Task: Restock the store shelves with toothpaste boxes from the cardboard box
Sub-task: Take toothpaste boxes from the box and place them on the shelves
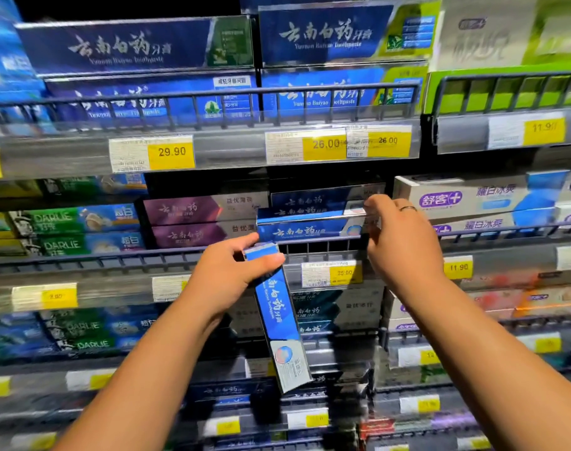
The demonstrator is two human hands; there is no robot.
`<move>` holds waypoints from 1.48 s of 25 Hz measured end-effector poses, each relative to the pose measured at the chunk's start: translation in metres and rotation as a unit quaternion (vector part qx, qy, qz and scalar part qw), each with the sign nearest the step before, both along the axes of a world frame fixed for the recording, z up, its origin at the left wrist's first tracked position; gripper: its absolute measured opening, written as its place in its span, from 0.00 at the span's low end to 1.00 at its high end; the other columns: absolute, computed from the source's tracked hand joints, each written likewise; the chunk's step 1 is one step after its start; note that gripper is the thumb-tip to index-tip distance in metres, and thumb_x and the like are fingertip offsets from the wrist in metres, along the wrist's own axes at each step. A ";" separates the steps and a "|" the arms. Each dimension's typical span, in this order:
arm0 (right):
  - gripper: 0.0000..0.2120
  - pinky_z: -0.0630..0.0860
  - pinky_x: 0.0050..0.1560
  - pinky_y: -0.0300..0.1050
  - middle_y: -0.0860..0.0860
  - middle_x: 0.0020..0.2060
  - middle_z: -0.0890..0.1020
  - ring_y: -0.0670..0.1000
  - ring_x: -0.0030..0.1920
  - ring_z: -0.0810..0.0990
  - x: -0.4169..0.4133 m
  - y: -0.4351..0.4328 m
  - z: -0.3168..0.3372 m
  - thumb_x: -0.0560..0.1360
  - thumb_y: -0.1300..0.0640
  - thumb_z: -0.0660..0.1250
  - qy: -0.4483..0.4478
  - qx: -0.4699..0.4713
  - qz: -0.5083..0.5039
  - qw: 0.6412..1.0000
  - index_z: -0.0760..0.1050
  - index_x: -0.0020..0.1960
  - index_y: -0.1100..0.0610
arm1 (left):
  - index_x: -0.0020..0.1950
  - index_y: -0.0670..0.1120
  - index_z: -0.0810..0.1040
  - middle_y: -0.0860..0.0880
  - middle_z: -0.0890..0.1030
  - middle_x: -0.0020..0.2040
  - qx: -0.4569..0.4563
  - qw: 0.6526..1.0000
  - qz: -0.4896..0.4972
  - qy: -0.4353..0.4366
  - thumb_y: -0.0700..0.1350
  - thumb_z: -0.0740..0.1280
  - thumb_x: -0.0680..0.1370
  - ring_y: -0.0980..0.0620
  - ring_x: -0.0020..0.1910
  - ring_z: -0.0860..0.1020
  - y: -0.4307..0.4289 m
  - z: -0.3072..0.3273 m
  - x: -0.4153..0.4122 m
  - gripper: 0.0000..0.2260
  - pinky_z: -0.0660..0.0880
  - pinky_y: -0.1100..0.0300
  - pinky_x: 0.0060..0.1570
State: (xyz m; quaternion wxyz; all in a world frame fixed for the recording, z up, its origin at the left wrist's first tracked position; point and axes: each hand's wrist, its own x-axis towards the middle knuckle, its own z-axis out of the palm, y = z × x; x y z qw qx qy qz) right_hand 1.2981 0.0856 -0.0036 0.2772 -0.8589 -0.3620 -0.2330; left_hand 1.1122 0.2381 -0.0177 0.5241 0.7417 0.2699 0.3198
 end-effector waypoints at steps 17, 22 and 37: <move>0.28 0.74 0.52 0.55 0.57 0.69 0.60 0.64 0.61 0.69 -0.015 -0.023 -0.023 0.74 0.47 0.63 0.055 -0.071 0.015 0.996 0.60 0.72 0.49 | 0.58 0.54 0.81 0.57 0.82 0.54 0.124 0.987 0.096 0.042 0.55 0.76 0.68 0.60 0.49 0.79 -0.012 0.015 -0.013 0.20 0.75 0.59 0.51; 0.25 0.70 0.53 0.47 0.49 0.63 0.66 0.53 0.58 0.72 -0.033 -0.045 -0.033 0.74 0.41 0.63 0.104 0.083 0.131 0.982 0.65 0.68 0.48 | 0.46 0.49 0.83 0.54 0.84 0.38 -0.042 0.980 0.123 -0.150 0.48 0.71 0.75 0.56 0.36 0.78 -0.027 0.016 -0.013 0.04 0.74 0.60 0.38; 0.22 0.69 0.36 0.21 0.40 0.49 0.74 0.26 0.38 0.76 -0.037 -0.044 -0.007 0.73 0.65 0.69 0.333 0.346 0.228 0.847 0.67 0.63 0.51 | 0.53 0.49 0.71 0.47 0.83 0.49 -0.045 0.961 0.115 -0.247 0.41 0.68 0.77 0.53 0.47 0.82 -0.052 0.007 0.019 0.08 0.77 0.61 0.47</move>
